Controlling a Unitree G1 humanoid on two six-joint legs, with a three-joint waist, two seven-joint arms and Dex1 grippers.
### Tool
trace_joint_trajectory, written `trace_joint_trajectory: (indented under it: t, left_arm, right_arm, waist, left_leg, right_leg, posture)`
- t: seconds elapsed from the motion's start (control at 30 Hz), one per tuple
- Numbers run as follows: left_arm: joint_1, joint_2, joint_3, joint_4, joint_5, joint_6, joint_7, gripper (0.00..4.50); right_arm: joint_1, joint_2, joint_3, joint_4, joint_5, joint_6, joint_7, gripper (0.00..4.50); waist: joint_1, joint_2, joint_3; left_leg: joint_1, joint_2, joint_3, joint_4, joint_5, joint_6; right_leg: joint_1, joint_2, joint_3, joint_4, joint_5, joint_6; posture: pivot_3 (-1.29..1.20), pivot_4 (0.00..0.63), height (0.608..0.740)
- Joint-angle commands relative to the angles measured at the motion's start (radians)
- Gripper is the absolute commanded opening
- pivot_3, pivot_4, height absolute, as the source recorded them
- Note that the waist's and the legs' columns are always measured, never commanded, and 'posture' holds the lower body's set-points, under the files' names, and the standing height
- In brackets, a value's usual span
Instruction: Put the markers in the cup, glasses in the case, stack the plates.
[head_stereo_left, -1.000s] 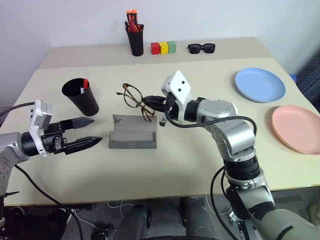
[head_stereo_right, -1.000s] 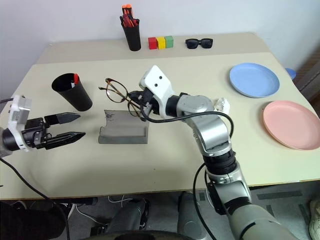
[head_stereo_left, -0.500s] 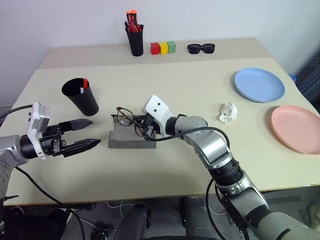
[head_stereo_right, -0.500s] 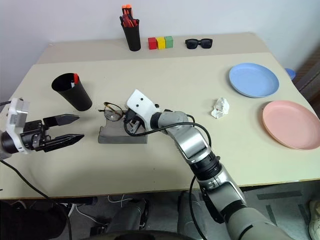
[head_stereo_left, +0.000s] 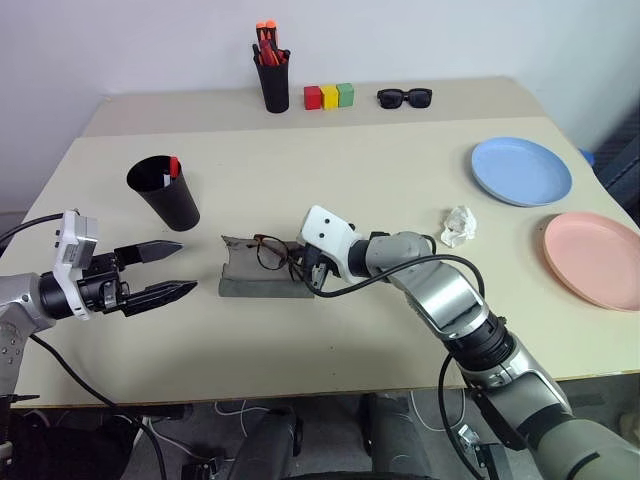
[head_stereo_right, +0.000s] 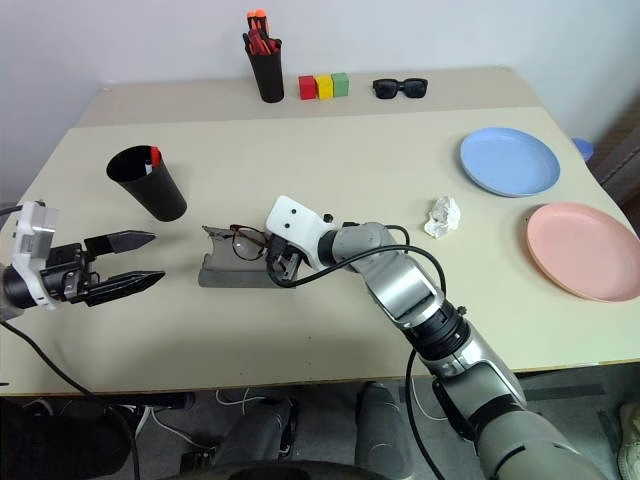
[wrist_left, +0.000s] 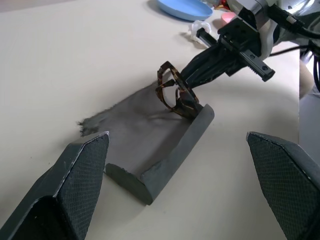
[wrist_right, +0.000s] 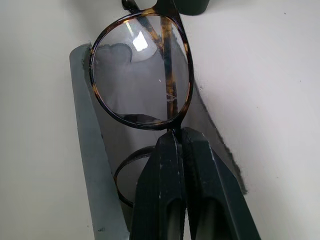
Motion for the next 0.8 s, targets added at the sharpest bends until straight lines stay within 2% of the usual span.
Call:
trace_joint_trajectory:
  t: [0.03,0.13,0.2,0.27,0.47,0.8]
  left_arm:
    - [-0.015,-0.001,0.004,0.021,0.015,-0.040,-0.013,4.50]
    - [-0.019,-0.002,0.002,0.034,0.021,-0.052,-0.019,4.50]
    - [-0.020,-0.003,0.002,0.039,0.024,-0.057,-0.022,4.50]
    - [-0.019,-0.001,0.004,0.049,0.026,-0.063,-0.027,4.50]
    - [-0.017,-0.003,0.001,0.063,0.034,-0.078,-0.035,4.50]
    - [-0.077,-0.038,-0.021,0.070,0.051,-0.100,0.016,4.50]
  right_arm:
    - [0.002,0.041,-0.020,0.026,0.014,0.042,-0.027,0.04]
    - [0.002,0.087,-0.038,0.036,0.037,0.051,-0.034,0.04]
    - [0.003,0.102,-0.044,0.036,0.047,0.056,-0.038,0.60]
    - [0.005,0.110,-0.051,0.030,0.059,0.068,-0.040,1.37]
    - [-0.005,0.108,-0.066,0.033,0.049,0.046,-0.071,4.43]
    - [-0.002,0.147,-0.173,-0.003,0.125,-0.009,-0.081,4.43]
  waist:
    - [-0.001,0.000,0.000]
    - [-0.002,0.000,0.000]
    - [-0.003,0.000,0.000]
    - [-0.002,0.000,0.000]
    - [-0.004,0.000,0.000]
    - [-0.004,0.000,0.000]
  left_leg:
    - [0.000,0.000,0.000,0.000,0.000,0.000]
    - [0.000,0.001,0.000,0.000,0.000,0.000]
    - [0.000,0.001,0.000,0.000,0.000,0.000]
    - [-0.001,0.001,0.000,0.000,0.000,0.000]
    - [-0.001,0.001,0.000,0.000,0.000,0.000]
    - [-0.001,0.001,0.000,0.000,0.000,0.000]
  right_leg:
    - [0.000,0.000,0.000,0.000,0.000,0.000]
    - [0.000,0.001,0.000,0.000,0.000,0.000]
    - [-0.001,0.001,0.000,0.000,0.000,0.000]
    - [-0.001,0.001,0.000,0.000,0.000,0.000]
    - [-0.001,0.001,0.000,0.000,0.000,0.000]
    - [-0.002,0.001,0.000,0.000,0.000,-0.001]
  posture:
    - [0.00,0.150,0.740]
    - [0.00,0.150,0.740]
    - [0.00,0.150,0.740]
    - [0.00,0.150,0.740]
    - [0.00,0.150,0.740]
    - [0.00,0.150,0.740]
